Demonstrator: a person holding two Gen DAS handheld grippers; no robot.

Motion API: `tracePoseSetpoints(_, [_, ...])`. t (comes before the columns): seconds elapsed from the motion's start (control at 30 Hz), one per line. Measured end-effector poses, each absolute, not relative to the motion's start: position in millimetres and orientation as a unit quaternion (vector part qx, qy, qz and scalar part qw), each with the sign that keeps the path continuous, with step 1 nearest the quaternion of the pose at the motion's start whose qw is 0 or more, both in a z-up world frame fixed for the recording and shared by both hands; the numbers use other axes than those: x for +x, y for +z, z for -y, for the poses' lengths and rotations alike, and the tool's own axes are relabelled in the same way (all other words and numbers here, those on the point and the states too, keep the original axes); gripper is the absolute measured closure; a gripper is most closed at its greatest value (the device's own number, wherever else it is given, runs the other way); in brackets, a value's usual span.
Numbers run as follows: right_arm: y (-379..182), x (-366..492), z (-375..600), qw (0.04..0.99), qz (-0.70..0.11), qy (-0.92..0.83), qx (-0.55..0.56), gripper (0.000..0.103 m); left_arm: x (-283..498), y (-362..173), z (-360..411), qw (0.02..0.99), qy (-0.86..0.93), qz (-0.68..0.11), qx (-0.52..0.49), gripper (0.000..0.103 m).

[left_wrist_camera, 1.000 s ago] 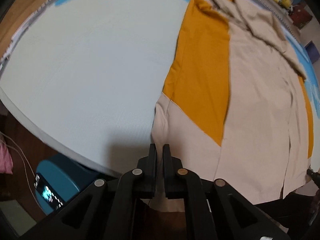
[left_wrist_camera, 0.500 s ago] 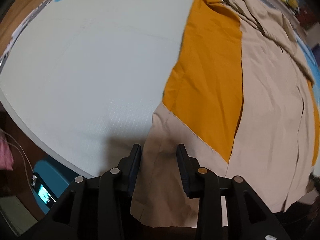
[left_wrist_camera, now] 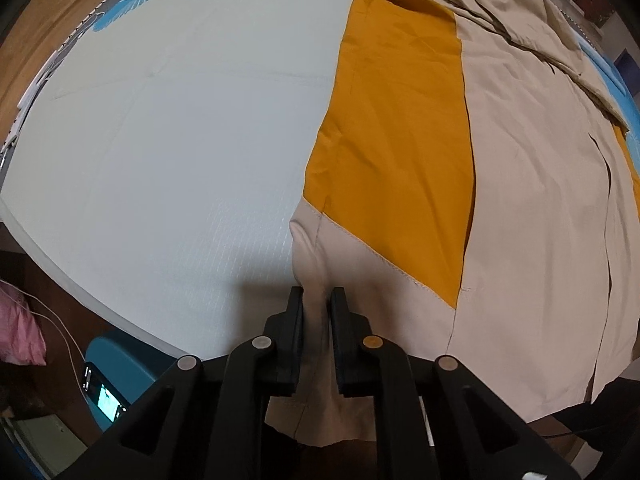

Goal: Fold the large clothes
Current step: 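Grasp the jacket hem with the left tool while the right tool grasps the hem, then lift the hem with both tools and fold it toward the hood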

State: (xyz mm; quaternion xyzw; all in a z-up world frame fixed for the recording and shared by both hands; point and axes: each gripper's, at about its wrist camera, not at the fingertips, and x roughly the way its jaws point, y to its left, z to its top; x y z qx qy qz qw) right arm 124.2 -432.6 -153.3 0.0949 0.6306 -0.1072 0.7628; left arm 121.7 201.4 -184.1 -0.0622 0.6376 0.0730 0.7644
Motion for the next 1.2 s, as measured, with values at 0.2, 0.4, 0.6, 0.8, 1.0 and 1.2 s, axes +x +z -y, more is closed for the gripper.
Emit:
tracePoseSetpoints(0.2, [-147,106,421,0.774,-0.621,-0.099,0.073,0.097,124,-177,-179,0.775,0.064,-0.627,-0.045,0.1])
tracePoseSetpoints(0.4, [-110,108,425,0.811,-0.571,-0.083,0.103,0.099,118,-139,-160,0.803,0.035,-0.595,-0.018,0.1])
tracePoseSetpoints(0.6, [-64,112,414,0.85,-0.515,-0.042,0.103,0.1,102,-88,-155,0.834,0.006,-0.552,-0.019,0.101])
tracePoseSetpoints(0.8, [-35,130,416,0.867,-0.482,-0.015,0.125,0.101,88,-57,-164,0.851,-0.017,-0.523,-0.048,0.101])
tracePoseSetpoints(1.0, [0,113,416,0.883,-0.45,0.011,0.134,0.101,68,-35,-167,0.856,-0.046,-0.51,-0.066,0.101])
tracePoseSetpoints(1.2, [26,80,424,0.889,-0.437,0.025,0.134,0.101,36,-21,-182,0.853,-0.069,-0.507,-0.102,0.101])
